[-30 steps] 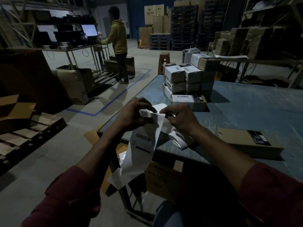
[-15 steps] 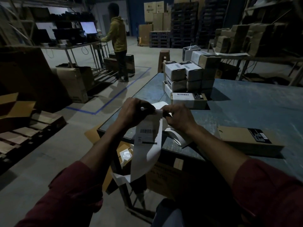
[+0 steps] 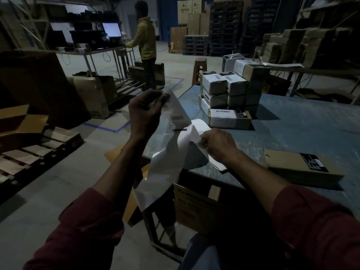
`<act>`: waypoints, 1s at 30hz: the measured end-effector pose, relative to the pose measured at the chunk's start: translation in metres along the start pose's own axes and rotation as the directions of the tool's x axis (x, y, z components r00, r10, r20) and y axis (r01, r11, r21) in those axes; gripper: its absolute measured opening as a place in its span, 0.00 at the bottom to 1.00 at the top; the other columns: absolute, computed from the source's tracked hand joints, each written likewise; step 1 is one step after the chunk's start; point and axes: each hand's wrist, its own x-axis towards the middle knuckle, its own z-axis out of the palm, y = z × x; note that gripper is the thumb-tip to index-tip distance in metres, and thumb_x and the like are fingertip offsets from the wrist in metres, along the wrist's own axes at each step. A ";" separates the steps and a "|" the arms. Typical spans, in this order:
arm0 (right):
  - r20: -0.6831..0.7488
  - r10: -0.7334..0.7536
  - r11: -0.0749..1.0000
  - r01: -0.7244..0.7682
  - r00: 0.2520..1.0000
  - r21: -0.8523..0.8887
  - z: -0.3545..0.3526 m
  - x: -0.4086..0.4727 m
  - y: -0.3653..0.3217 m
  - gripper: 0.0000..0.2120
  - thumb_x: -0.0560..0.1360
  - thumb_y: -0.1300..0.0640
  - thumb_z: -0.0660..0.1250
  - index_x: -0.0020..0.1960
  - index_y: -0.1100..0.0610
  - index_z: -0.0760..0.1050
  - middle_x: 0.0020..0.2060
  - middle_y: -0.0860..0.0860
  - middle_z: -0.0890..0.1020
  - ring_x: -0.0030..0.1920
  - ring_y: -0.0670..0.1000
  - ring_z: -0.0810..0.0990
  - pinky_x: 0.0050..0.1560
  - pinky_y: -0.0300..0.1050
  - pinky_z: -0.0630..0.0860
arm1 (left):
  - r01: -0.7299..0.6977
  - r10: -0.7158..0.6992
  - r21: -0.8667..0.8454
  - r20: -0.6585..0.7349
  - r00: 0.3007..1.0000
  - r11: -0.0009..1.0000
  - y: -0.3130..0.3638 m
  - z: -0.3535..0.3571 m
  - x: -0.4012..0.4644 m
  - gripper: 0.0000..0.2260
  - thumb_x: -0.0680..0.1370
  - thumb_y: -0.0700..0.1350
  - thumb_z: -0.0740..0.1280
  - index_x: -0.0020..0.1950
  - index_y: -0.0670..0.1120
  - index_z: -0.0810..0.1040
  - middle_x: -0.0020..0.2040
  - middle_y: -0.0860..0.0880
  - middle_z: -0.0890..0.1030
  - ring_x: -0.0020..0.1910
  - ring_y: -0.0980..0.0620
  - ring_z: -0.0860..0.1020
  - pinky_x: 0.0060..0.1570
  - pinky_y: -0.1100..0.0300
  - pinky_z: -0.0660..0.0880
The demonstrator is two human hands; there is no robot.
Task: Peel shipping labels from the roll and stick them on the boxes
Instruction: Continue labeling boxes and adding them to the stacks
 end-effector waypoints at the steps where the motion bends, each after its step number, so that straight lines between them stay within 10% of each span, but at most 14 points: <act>1: 0.008 -0.005 1.000 0.005 1.000 -0.020 0.000 0.002 0.000 0.05 0.76 0.58 0.70 0.48 0.52 0.85 0.44 0.56 0.83 0.46 0.60 0.83 0.41 0.45 0.69 | 0.046 -0.047 -0.025 -0.070 0.996 0.999 -0.003 -0.003 0.005 0.04 0.80 0.41 0.74 0.53 0.43 0.85 0.45 0.44 0.87 0.42 0.50 0.86 0.43 0.59 0.82; 6: 0.057 0.001 0.992 0.006 0.998 -0.125 -0.007 0.008 -0.002 0.10 0.74 0.59 0.70 0.52 0.50 0.84 0.48 0.57 0.85 0.51 0.62 0.84 0.43 0.47 0.74 | 0.302 -0.316 -0.095 -0.360 0.878 0.949 -0.020 -0.024 0.036 0.03 0.79 0.44 0.76 0.47 0.46 0.84 0.41 0.48 0.84 0.36 0.60 0.80 0.37 0.63 0.76; 14: 0.185 -0.001 0.998 0.013 0.983 -0.066 -0.010 0.015 -0.003 0.10 0.76 0.55 0.71 0.56 0.46 0.84 0.52 0.53 0.85 0.53 0.57 0.84 0.47 0.45 0.77 | 0.379 -0.355 -0.049 -0.474 0.806 0.924 -0.005 -0.047 0.044 0.08 0.78 0.51 0.75 0.47 0.46 0.86 0.41 0.54 0.84 0.41 0.54 0.84 0.40 0.59 0.81; 20: 0.025 0.080 0.955 -0.083 0.997 0.284 -0.022 0.015 0.004 0.11 0.79 0.53 0.71 0.61 0.49 0.85 0.58 0.53 0.86 0.57 0.54 0.84 0.58 0.47 0.79 | 0.453 -0.600 -0.434 -0.306 0.739 0.779 0.020 -0.032 0.039 0.02 0.78 0.45 0.77 0.49 0.51 0.86 0.50 0.47 0.87 0.50 0.46 0.86 0.46 0.46 0.85; 23: -0.110 0.224 0.786 -0.113 0.968 0.608 -0.046 0.005 0.001 0.11 0.79 0.46 0.72 0.52 0.52 0.87 0.49 0.52 0.88 0.52 0.53 0.86 0.54 0.48 0.79 | 0.499 -0.738 -0.644 -0.156 0.657 0.580 0.049 0.007 0.007 0.04 0.80 0.40 0.74 0.53 0.47 0.84 0.46 0.47 0.86 0.42 0.52 0.85 0.36 0.56 0.81; 26: -0.008 0.414 0.390 -0.169 0.910 0.905 -0.079 -0.024 -0.002 0.22 0.78 0.36 0.69 0.47 0.55 0.84 0.45 0.55 0.88 0.45 0.53 0.86 0.46 0.52 0.81 | 0.532 -0.848 -0.770 -0.022 0.529 0.352 0.077 0.058 -0.031 0.07 0.82 0.36 0.70 0.51 0.48 0.81 0.42 0.49 0.85 0.36 0.57 0.85 0.36 0.57 0.81; 30: 0.078 0.520 0.085 -0.142 0.851 0.986 -0.118 -0.078 0.010 0.14 0.80 0.42 0.68 0.52 0.52 0.84 0.47 0.54 0.89 0.46 0.52 0.88 0.46 0.51 0.84 | 0.532 -0.890 -0.839 0.152 0.431 0.114 0.110 0.121 -0.071 0.06 0.82 0.40 0.71 0.56 0.50 0.81 0.41 0.51 0.86 0.34 0.59 0.85 0.37 0.56 0.81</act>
